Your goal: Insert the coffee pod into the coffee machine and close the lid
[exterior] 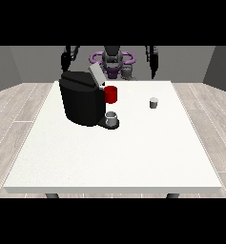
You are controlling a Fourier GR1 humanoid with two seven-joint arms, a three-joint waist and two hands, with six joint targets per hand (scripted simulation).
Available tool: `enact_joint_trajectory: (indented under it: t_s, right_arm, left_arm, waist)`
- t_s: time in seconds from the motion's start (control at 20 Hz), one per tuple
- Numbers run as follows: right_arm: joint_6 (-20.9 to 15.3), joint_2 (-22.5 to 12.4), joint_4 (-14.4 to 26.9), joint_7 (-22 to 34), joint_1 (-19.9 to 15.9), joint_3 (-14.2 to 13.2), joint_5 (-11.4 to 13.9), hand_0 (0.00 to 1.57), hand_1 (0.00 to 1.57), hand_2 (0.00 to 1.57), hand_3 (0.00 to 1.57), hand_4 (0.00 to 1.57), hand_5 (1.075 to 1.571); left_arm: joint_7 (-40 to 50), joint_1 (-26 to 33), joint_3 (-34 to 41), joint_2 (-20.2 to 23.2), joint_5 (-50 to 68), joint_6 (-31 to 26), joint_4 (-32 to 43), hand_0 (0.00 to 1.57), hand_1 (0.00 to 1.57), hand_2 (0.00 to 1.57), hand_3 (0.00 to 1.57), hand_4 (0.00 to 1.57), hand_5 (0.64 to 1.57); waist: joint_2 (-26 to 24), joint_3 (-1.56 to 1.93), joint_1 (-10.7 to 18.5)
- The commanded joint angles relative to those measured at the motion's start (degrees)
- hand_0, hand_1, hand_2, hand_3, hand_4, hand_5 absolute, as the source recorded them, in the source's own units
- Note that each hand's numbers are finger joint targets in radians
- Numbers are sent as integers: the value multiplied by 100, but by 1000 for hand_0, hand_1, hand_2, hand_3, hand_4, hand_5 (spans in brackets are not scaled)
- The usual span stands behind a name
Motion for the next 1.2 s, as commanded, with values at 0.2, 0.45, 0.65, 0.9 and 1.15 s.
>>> enact_joint_trajectory:
  t_s: [0.2, 0.45, 0.65, 0.9, 1.15]
  right_arm:
    - [137, 100, 72, -113, 144, 89, -52, 0, 0, 0, 0, 0, 1571]
    - [-818, 195, 79, -332, -505, 142, 896, 0, 0, 0, 0, 0, 1571]
    - [-629, 124, -70, -269, -424, 266, 903, 0, 0, 0, 0, 0, 1571]
    - [-729, 161, -329, 401, -1195, 372, 1086, 0, 0, 0, 0, 0, 1571]
    - [-952, 575, -94, 137, -1068, 591, 1083, 0, 0, 0, 0, 0, 1571]
  left_arm:
    - [-996, -42, 276, 1259, -227, -1116, 322, 0, 0, 0, 0, 0, 1571]
    - [-1019, -837, 421, 2063, -795, -1310, 694, 0, 0, 0, 0, 0, 1571]
    - [-756, -1256, 666, 2402, -967, -1415, 1291, 0, 0, 0, 0, 0, 1571]
    - [-883, -1831, 523, 2499, -1463, -1359, 2029, 0, 0, 0, 0, 0, 1571]
    - [-1023, -2256, 519, 2772, -1753, -1654, 2761, 0, 0, 0, 0, 0, 1571]
  waist:
    - [-41, -38, 81]
    - [607, -39, -183]
    - [679, -38, -577]
    - [1106, -42, -762]
    - [1232, -38, -746]
